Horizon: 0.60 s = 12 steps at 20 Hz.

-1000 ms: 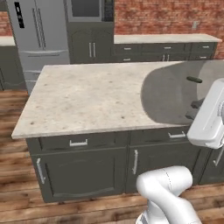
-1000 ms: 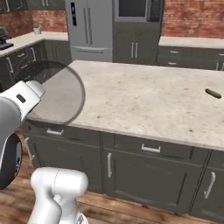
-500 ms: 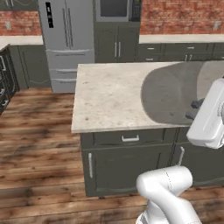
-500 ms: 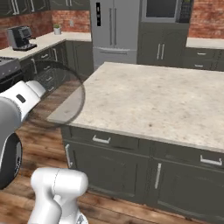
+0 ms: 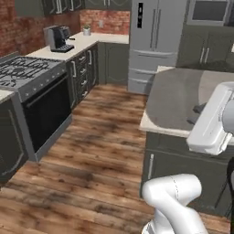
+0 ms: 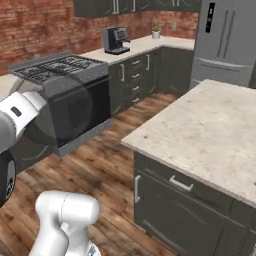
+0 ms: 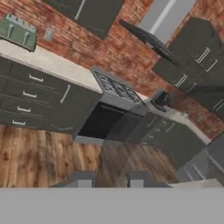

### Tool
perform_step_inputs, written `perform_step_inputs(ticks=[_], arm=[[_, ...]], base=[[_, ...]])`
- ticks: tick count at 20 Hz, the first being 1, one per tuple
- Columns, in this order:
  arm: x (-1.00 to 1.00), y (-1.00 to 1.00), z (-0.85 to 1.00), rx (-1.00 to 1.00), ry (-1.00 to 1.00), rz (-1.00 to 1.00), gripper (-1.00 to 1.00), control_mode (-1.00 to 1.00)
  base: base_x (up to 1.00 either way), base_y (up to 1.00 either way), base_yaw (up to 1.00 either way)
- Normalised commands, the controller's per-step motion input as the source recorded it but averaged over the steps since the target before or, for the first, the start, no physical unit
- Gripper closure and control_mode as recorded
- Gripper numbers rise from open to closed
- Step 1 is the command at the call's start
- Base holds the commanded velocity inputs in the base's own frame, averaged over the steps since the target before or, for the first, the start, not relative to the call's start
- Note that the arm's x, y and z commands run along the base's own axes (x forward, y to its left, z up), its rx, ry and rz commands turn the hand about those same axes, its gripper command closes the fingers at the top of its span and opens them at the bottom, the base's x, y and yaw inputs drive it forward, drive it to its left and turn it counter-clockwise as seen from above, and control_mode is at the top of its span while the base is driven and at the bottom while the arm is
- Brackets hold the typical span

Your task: Pick the jar and jar from the dining table and place them in the open cabinet. Close the cabinet after placing the objects.

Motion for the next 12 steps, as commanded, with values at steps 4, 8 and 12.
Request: perform_step_inputs(ticks=[4,8,12], arm=[[0.00,0.00,0.00,0.00,0.00,0.00,1.00,1.00],[0.00,0.00,0.00,0.00,0.00,0.00,1.00,1.00],[0.00,0.00,0.00,0.00,0.00,0.00,1.00,1.00]], base=[[0.00,0.00,0.91],[0.00,0.00,0.91],[0.00,0.00,0.83]])
